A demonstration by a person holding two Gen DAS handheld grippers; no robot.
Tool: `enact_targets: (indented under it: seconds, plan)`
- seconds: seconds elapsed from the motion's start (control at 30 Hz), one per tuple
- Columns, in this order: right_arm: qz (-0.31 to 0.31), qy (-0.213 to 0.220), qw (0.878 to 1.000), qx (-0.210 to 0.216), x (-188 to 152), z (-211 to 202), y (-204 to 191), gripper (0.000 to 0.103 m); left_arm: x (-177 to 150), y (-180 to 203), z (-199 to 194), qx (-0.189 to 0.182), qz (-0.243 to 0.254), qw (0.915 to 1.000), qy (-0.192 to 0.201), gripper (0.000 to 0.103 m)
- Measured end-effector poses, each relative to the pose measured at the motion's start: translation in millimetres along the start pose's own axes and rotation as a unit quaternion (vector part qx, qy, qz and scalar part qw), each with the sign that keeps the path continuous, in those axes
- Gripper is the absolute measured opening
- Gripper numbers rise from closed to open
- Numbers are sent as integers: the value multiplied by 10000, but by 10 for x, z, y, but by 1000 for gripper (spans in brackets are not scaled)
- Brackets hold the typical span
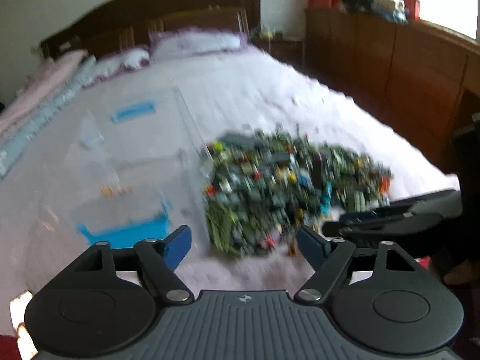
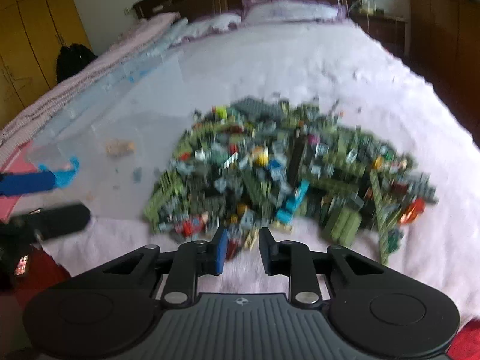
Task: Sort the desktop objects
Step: 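Bring both tools back to the brick pile, then pinch a small dark red brick with the right tool while the left tool pinches a dark brick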
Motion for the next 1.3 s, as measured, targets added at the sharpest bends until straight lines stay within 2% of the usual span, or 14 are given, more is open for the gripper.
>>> enact_targets:
  seconds: [0.23, 0.4, 0.47, 0.57, 0.73, 0.83, 0.9, 1.1, 1.13, 1.17, 1.23, 1.3]
  plan:
    - [72, -269, 9996, -40, -71, 309, -87, 27, -315, 6, 402, -64, 60, 9984, -555, 58]
    - [96, -288, 9995, -104, -39, 405, -109, 27, -378, -7, 543, -188, -7, 9976, -666, 47]
    - [79, -291, 9995, -132, -42, 434, -116, 19, -367, 19, 609, -248, -10, 9975, -669, 43]
    - [14, -275, 9995, -167, -59, 436, -134, 14, -352, 64, 693, -280, 47, 9977, -612, 42]
    - [64, -259, 9994, -225, -135, 323, -80, 13, -275, 138, 815, -422, 153, 9984, -336, 39]
    - [189, -268, 9992, -214, -190, 265, -15, 13, -240, 207, 920, -487, 489, 9974, -211, 33]
    - [260, -280, 9991, -194, -218, 246, 22, 13, -210, 212, 996, -476, 612, 9968, -197, 33]
    - [365, -277, 9988, -159, -239, 234, 77, 13, -91, -114, 1035, -366, 433, 9983, -128, 33]
    - [367, -278, 9988, -164, -238, 239, 77, 13, -74, -186, 1035, -267, 437, 9986, -132, 31]
    - [363, -281, 9988, -171, -239, 244, 74, 14, -61, -261, 1038, -220, 412, 9988, -153, 23]
    - [338, -287, 9988, -185, -240, 252, 62, 14, -49, -422, 1049, -256, 280, 9990, -251, 15]
    - [310, -300, 9989, -197, -236, 256, 49, 14, -50, -554, 1049, -116, 218, 9992, -314, 14]
Point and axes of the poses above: each gripper's, at about its wrist camera, not at the fingertips, and z roughly the way its jaws point, y to its right, x to its top, the point moved 2 cm from there along z, roughly the way its jaws point, and after that the axes turned 5 degrees about x, right-handed, at the moved point
